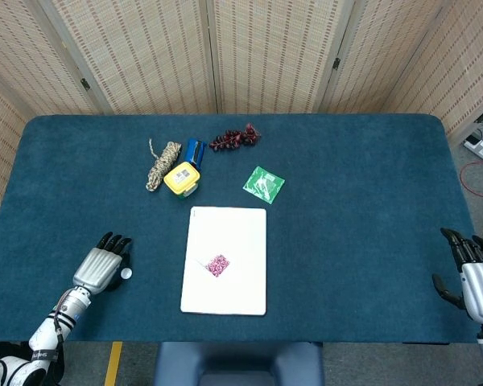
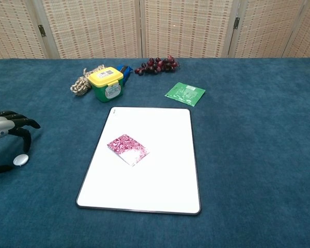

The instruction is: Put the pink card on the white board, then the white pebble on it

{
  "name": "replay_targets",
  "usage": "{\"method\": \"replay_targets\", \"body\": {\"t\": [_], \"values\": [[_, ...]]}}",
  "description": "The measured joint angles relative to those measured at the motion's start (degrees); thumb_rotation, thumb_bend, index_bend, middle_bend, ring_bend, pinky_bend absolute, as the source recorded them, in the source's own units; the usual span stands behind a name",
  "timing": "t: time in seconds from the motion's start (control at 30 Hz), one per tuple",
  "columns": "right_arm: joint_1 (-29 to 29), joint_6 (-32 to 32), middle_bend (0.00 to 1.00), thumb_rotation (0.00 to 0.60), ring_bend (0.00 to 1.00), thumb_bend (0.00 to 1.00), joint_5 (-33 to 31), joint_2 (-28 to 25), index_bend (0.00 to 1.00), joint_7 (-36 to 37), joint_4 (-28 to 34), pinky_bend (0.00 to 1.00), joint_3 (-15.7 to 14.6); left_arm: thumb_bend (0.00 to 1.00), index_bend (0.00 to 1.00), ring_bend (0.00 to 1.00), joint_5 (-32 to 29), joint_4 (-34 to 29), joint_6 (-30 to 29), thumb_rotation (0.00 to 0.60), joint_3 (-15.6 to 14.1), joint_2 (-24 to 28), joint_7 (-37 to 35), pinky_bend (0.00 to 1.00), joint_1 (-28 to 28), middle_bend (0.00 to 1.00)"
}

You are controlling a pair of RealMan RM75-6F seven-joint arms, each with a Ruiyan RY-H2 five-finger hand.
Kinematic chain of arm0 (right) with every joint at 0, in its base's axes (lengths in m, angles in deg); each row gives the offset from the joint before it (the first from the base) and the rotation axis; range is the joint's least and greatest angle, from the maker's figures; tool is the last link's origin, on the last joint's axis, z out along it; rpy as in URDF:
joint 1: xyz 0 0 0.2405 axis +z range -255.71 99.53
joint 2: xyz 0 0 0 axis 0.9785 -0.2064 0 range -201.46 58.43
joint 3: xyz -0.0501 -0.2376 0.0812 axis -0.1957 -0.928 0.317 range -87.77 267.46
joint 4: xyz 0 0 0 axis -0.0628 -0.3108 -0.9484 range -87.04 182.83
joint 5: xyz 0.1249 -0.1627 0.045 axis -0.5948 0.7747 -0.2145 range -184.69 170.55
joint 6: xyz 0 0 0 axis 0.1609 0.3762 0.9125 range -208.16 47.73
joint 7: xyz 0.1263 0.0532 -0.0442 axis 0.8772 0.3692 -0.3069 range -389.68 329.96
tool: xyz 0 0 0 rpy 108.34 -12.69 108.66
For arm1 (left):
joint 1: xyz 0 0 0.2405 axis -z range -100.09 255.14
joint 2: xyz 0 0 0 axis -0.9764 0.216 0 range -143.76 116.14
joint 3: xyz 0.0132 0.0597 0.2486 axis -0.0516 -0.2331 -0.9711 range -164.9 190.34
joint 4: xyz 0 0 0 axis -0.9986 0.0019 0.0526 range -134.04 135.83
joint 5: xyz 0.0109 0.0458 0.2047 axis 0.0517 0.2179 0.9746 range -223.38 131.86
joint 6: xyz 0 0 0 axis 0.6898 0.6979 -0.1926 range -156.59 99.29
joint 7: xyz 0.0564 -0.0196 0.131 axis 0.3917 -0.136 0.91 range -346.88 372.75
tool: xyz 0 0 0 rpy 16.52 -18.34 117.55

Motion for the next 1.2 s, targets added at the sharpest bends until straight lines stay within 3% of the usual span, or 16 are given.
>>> {"method": "replay_targets", "body": {"t": [1.2], "values": [[0.1,0.1,0.16,0.6,0.18,0.38,0.0,-0.1,0.08,-0.8,0.7,0.09,-0.2,0.4,0.52,0.12,2.1,-0.1,1.4,0.6,2.1,0.0,-1.0,0.0,0.0,0.16]]}}
